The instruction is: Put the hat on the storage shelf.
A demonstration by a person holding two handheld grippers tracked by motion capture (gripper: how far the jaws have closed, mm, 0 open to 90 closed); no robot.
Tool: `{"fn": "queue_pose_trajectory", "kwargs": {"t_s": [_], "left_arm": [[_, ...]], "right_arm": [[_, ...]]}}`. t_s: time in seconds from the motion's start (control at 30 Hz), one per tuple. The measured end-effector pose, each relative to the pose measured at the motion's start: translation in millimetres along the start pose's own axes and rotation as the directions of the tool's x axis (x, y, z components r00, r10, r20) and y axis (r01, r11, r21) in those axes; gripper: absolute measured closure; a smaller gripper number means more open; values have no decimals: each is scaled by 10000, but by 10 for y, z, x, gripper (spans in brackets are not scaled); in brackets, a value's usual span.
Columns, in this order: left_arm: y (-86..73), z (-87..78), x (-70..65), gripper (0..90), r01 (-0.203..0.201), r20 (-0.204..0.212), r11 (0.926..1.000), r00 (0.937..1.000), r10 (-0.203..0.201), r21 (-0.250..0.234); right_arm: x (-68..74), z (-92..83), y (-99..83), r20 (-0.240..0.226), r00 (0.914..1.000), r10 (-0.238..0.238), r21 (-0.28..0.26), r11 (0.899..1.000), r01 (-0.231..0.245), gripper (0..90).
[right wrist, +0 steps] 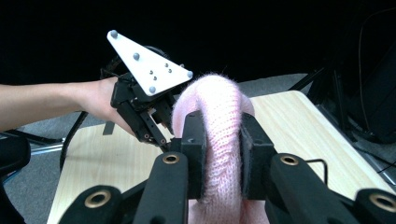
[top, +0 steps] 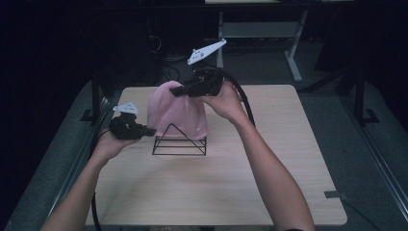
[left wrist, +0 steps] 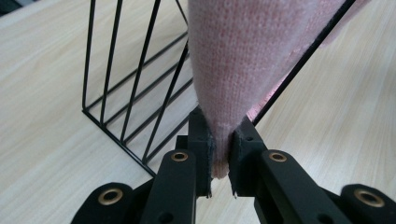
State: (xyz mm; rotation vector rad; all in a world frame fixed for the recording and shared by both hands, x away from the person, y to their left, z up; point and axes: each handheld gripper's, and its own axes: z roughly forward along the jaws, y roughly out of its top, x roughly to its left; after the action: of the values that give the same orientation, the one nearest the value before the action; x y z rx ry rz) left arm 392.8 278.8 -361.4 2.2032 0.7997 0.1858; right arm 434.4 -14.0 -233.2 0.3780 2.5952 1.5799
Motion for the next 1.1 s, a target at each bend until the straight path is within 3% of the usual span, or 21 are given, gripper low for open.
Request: {"fn": "queue_pose_trajectory", "kwargs": {"t_s": [0.03, 0.23, 0.4, 0.63, 1.0, 1.1], "left_arm": [[-10, 12, 5, 805, -113, -85, 9996, 9999, 116, 254], [-42, 45, 5, 806, -190, -146, 9993, 9997, 194, 319], [-111, 86, 16, 806, -18, -137, 9993, 9999, 23, 367], [-140, 157, 15, 806, -265, -233, 9956, 9993, 287, 894], [-278, 250, 86, 811, 130, -290, 9938, 9995, -98, 1104], [-294, 275, 104, 811, -6, -341, 9899, 9994, 55, 1418]], "right_arm": [[-1, 24, -25, -44, 10000, -24, 92, 10000, 25, 748], [27, 68, -51, -186, 9998, 74, 128, 9999, -72, 748], [29, 106, -105, -234, 9996, 126, 333, 9994, -119, 748], [14, 164, -180, -388, 9987, 337, 504, 9982, -317, 748], [8, 265, -301, -477, 9976, 511, 917, 9947, -465, 747], [1, 304, -334, -513, 9975, 487, 1078, 9932, -429, 747]]}}
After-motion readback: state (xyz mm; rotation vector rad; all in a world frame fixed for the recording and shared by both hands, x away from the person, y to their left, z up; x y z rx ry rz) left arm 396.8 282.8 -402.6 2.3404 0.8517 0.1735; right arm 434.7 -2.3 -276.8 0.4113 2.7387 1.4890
